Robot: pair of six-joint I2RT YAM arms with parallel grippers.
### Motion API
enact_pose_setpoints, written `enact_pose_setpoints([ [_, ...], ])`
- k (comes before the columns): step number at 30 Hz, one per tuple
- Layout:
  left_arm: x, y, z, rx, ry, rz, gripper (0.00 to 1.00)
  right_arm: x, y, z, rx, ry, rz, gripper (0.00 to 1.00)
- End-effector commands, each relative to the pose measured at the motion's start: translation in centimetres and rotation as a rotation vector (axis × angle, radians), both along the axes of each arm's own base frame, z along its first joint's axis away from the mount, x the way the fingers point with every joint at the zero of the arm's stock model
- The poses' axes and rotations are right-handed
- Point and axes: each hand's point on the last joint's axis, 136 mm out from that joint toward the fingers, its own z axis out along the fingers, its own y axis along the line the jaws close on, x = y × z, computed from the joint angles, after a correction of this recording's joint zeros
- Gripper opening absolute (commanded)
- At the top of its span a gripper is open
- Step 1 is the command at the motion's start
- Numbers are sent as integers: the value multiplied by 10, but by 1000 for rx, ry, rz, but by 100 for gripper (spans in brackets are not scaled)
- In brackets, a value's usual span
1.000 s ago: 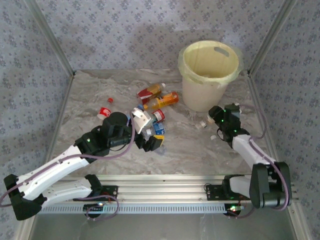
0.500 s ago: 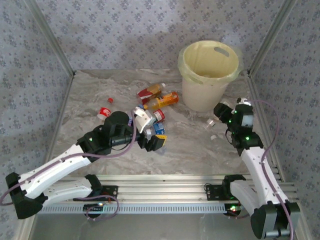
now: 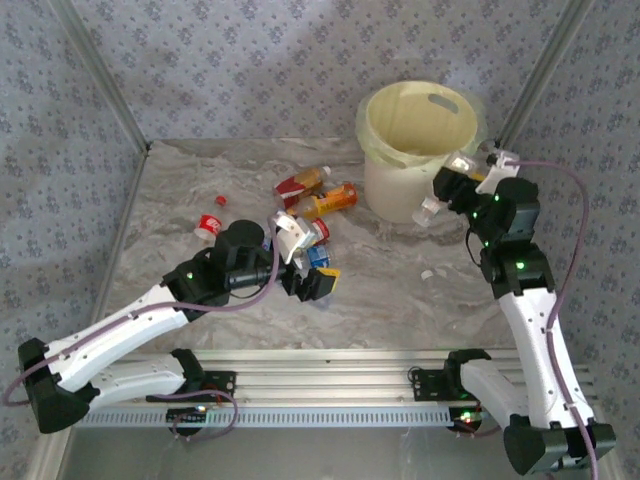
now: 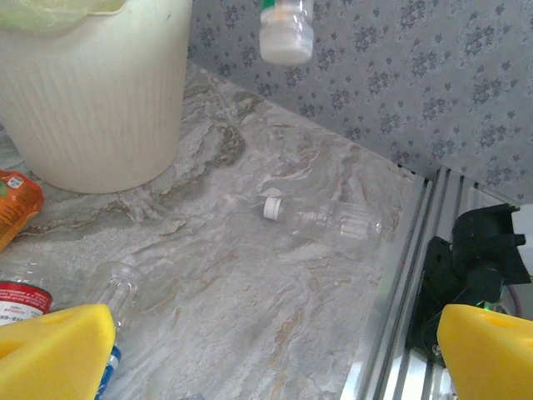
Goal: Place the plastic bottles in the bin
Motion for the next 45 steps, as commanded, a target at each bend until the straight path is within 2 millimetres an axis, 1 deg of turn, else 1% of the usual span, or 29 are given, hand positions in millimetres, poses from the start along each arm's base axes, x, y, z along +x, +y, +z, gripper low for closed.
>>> enact_pose_setpoints([
  [1,-4,-10,27,-106,-14,-30,100,7,3,47,-62,-105,18,69],
  [6,-1,-13,35,-159,-6,-17,100,37,6,88,-95,-176,17,70],
  [9,3,-13,39,-183,-6,1,100,60,8,105,-118,-194,14,70],
  [11,4,-13,40,-192,-8,7,100,75,9,112,-137,-194,13,70],
  [15,6,-13,46,-216,-17,17,100,111,13,108,-181,-162,19,70],
  [20,11,-12,53,-237,-29,47,100,152,19,84,-237,-83,49,71],
  [22,12,-13,54,-228,-24,44,100,167,24,67,-257,-31,76,71],
  [24,11,-16,54,-215,-16,35,100,178,27,50,-275,11,96,71],
  [27,13,-18,52,-204,-11,37,100,188,30,31,-287,73,119,72],
  [28,14,-18,50,-201,-9,40,100,190,31,21,-291,105,127,72],
  [33,16,-19,45,-187,0,50,100,195,34,-11,-320,209,146,73],
  [39,16,-16,38,-104,-7,47,100,190,38,-43,-358,316,182,74],
  [42,14,-14,38,-84,-15,42,100,187,40,-54,-366,357,204,75],
  [45,13,-12,38,-79,-22,39,100,185,42,-59,-366,374,217,79],
])
